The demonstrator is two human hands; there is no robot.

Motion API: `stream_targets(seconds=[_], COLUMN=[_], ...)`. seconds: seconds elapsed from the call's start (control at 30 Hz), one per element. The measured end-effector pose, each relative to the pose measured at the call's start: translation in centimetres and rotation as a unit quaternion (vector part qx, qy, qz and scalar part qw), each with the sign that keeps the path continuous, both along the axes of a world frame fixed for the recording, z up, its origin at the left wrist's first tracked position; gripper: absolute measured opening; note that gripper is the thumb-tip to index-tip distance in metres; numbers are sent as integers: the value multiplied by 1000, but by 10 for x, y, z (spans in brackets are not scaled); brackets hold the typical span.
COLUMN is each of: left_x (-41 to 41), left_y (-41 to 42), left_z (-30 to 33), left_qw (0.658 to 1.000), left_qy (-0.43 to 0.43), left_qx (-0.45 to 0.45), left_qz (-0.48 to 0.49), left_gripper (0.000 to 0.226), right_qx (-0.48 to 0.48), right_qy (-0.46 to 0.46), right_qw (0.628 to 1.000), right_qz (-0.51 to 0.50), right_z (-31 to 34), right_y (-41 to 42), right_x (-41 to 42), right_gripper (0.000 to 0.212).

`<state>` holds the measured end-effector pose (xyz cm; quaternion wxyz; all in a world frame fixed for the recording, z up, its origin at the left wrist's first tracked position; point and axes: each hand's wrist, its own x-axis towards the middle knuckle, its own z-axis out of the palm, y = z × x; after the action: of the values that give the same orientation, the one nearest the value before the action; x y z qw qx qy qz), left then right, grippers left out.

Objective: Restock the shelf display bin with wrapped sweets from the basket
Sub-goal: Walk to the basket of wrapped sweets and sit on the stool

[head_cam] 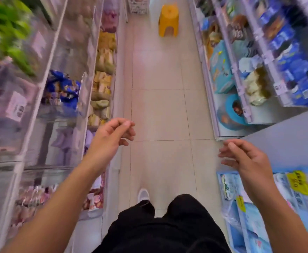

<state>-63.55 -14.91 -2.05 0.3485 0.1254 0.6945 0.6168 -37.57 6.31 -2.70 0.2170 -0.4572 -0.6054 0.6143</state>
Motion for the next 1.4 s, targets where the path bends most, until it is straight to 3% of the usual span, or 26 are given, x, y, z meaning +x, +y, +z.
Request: stream_targets(seconds=[0.17,0.33,0.57,0.73,0.97,1.23,1.4], left_x=[-70,-131,-240,-344,-504,-655,-726], left_y=[110,208,291,350,471,663,757], left_z=[-6,-6,0,-23,-20,-34,-27], left_qw=[999,1000,997,992,995,999,997], left_qy=[8,3,-3,-1,-12,-14,0], left_qx=[8,5,2,-3,-21,-37,-49], left_qz=[-36,-5,76,125,95,35,61], left_gripper=[20,20,22,19,22,19,17], right_qx=[-32,-67,-58,-55,-51,-71,-67], right_qy=[6,20,13,-5,-22,-41,-60], right_qw=[999,997,995,988,994,996,993], right_qz=[-32,-40,83,147,97,27,74], right_z=[-21,-27,-3,-18,-12,-36,-36], right_y=[96,203,338,415,526,680,786], right_x=[-47,-129,-301,-432,-559,-664,-764], right_gripper=[18,15,20,16,17,17,16])
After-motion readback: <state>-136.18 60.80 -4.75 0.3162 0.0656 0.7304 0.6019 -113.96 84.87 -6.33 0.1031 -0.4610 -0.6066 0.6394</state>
